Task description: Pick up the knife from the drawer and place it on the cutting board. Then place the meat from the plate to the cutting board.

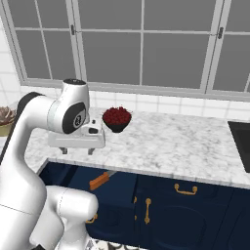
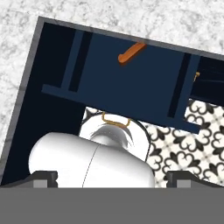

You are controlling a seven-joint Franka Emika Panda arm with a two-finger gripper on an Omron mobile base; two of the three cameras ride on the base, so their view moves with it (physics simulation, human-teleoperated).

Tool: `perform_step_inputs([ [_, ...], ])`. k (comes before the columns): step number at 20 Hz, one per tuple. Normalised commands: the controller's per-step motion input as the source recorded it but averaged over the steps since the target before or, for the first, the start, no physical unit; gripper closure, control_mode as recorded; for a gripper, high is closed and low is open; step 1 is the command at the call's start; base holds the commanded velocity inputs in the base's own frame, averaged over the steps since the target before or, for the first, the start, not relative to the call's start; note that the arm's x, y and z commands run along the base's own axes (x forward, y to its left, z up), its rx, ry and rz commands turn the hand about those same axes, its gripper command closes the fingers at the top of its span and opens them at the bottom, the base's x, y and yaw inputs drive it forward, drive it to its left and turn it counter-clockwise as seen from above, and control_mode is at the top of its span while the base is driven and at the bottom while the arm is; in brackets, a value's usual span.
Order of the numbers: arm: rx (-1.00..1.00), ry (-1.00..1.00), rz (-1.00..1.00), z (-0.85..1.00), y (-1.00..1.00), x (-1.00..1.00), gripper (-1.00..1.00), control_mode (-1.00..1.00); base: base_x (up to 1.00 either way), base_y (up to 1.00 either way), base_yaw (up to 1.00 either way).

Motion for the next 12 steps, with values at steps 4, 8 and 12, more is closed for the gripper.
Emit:
perform_step_inputs([
  [4, 0.0, 0.0, 0.0, 0.0, 0.0, 0.0, -1.0, 1.0, -0.01, 0.02, 0.0],
  [8, 0.0, 0.0, 0.0, 0.0, 0.0, 0.0, -1.0, 1.0, -0.38, -0.22, 0.13],
  [12, 0.0, 0.0, 0.0, 0.0, 0.0, 0.0, -1.0, 1.0, -0.78, -0.46, 0.24],
])
